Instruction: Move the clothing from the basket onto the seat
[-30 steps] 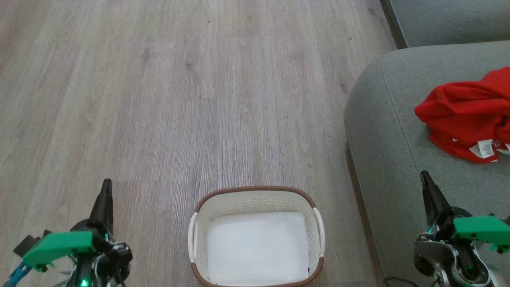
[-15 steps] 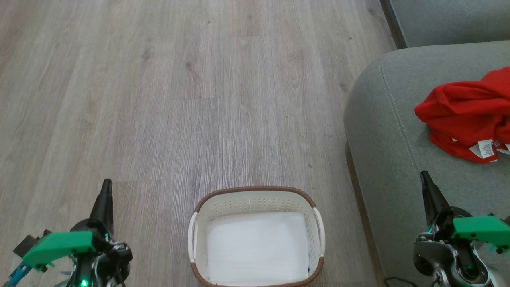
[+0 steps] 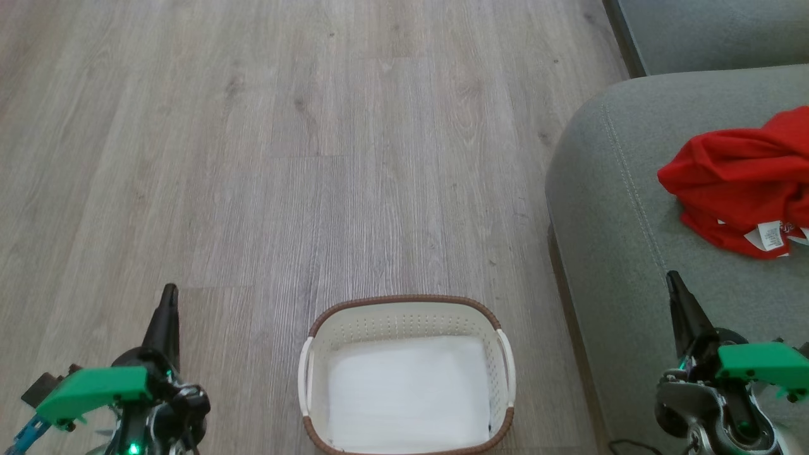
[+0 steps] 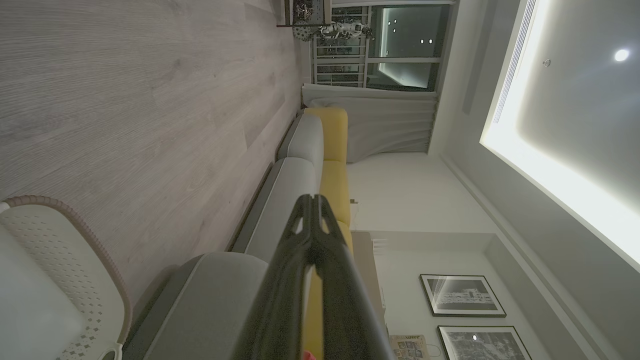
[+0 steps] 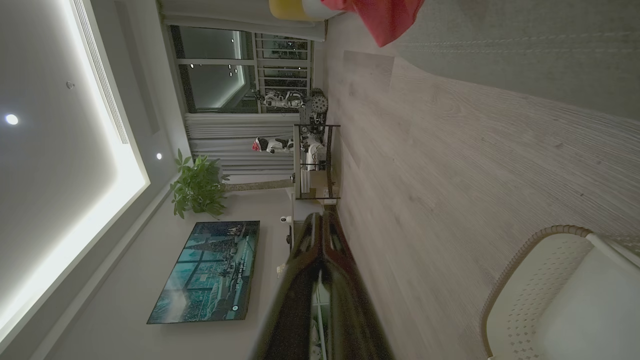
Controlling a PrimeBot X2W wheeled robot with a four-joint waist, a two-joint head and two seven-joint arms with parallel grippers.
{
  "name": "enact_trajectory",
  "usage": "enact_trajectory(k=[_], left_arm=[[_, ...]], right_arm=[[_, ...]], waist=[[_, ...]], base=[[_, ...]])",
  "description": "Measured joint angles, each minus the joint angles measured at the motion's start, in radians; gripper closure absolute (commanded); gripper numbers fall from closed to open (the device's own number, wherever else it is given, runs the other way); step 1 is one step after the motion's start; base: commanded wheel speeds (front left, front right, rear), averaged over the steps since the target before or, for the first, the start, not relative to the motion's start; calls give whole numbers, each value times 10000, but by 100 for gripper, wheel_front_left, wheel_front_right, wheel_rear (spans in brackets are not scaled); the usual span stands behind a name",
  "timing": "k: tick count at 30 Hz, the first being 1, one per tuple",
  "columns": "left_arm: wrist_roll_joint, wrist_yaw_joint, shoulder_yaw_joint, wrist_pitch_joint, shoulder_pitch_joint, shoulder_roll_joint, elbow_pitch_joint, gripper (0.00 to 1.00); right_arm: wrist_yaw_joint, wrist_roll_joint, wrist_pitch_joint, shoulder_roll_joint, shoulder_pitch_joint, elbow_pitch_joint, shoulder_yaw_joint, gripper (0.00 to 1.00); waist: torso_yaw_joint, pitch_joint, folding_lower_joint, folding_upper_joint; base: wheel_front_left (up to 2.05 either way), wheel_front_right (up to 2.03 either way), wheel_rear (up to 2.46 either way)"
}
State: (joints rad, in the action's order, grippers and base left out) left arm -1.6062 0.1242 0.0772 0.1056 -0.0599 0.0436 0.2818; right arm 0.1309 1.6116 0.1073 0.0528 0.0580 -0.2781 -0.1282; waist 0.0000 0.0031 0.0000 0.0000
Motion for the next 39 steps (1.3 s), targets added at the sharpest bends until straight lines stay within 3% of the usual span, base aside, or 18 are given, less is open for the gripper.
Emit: enact_trajectory(k=[39], left_arm=[[0,0,0,0,0,-2,0,100]], right_arm=[[0,0,2,-4,0,-2,-13,100]], waist=[[0,0,0,0]], base=[[0,0,0]])
